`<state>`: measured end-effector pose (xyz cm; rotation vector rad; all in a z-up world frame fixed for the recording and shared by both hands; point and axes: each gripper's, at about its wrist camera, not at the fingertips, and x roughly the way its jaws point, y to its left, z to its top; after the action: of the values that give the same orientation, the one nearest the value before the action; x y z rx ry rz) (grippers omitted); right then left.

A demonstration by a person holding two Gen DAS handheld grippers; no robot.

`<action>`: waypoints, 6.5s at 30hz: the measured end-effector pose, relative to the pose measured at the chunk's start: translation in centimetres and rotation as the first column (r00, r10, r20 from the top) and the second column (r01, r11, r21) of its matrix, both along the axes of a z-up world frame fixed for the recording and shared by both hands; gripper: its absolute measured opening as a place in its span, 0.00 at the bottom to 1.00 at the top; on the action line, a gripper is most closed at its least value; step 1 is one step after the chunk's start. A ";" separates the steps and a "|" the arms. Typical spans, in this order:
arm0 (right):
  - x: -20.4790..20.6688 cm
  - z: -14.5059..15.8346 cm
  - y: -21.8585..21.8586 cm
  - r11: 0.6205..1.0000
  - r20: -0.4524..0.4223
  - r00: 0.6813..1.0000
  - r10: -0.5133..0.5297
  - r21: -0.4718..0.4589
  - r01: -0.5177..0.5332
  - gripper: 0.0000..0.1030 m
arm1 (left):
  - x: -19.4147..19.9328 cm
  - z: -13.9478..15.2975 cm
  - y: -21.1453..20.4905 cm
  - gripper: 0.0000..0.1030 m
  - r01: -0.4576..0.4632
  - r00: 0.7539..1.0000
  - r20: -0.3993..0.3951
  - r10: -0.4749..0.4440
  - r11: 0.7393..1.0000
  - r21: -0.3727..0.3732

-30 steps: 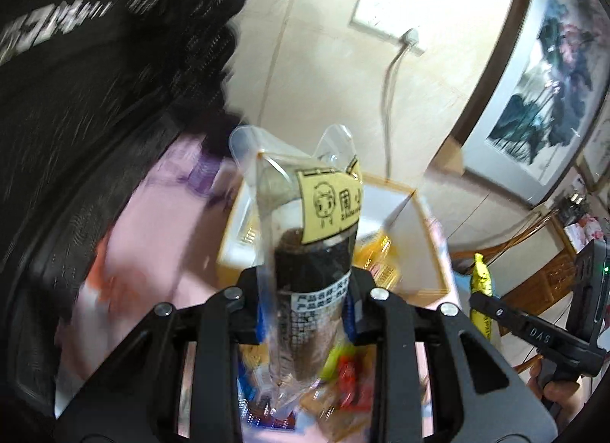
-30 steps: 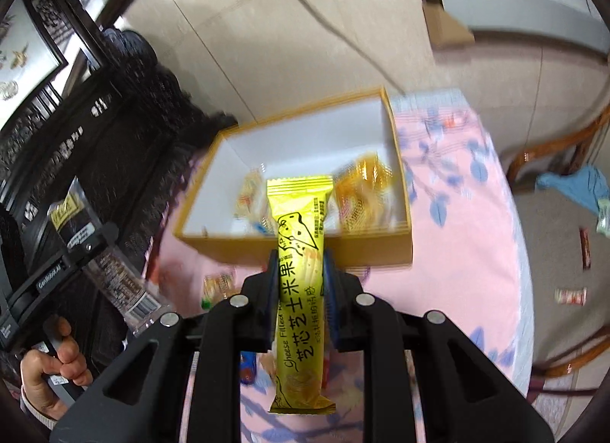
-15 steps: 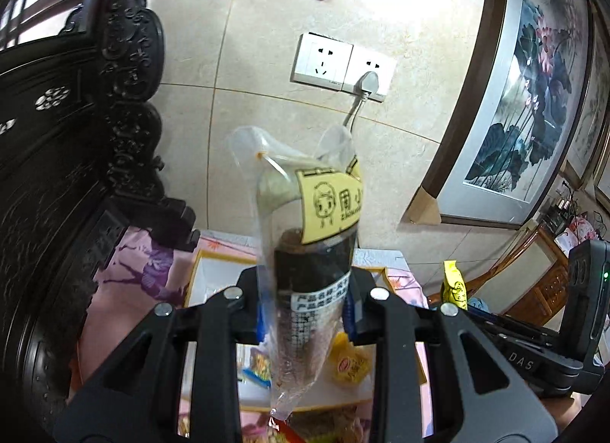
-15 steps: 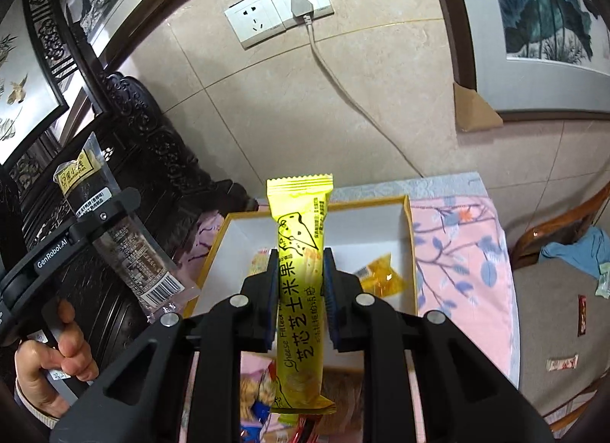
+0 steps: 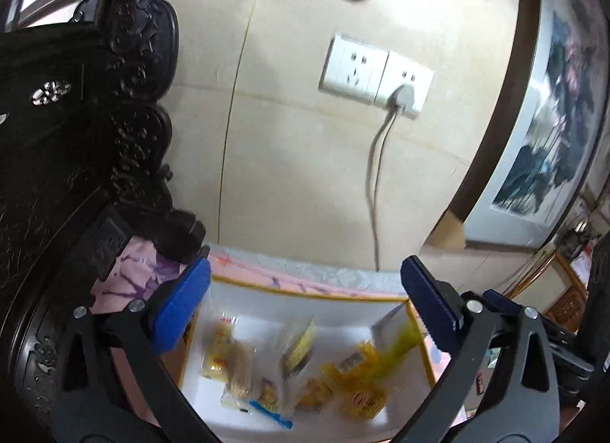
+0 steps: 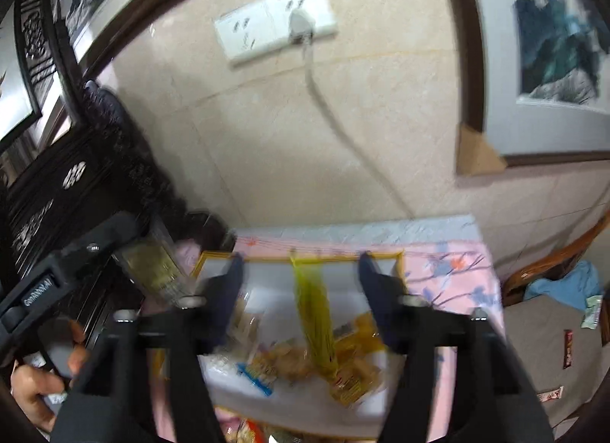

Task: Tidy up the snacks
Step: 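Carry the yellow bar and dark pouch into the yellow box and open both tools, then move both open tools back down to the snack pile, then grasp the orange snack packet with the right tool while the left tool grasps a clear candy bag, then carry both packets over the yellow box and open both tools to drop them, then move both tools back to the pile and grasp a brown paper-wrapped pastry with the right tool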

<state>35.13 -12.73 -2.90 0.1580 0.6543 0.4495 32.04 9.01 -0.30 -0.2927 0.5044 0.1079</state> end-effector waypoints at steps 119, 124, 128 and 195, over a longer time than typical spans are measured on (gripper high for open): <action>-19.7 -24.2 -7.2 0.745 -0.315 0.799 0.513 -0.299 -0.596 0.37 | -24.2 -22.0 -1.6 0.33 0.313 0.729 -0.636 -0.253 0.950 -0.019; -20.0 -23.3 -7.1 0.750 -0.306 0.801 0.514 -0.292 -0.593 0.34 | -24.3 -20.9 -1.6 0.33 0.301 0.751 -0.610 -0.252 0.953 -0.024; -20.2 -21.8 -7.3 0.765 -0.278 0.811 0.515 -0.279 -0.581 0.34 | -24.5 -19.6 -1.8 0.33 0.299 0.771 -0.583 -0.255 0.954 -0.022; -9.0 -6.0 -2.4 0.963 -0.012 0.969 0.246 -0.108 -0.246 0.96 | -8.6 -6.6 -4.0 0.98 0.127 0.970 -0.225 -0.091 0.981 0.148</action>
<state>26.12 -15.18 -8.86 -0.0276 0.6987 0.6513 23.46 4.97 -6.90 -0.0937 0.7241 0.0732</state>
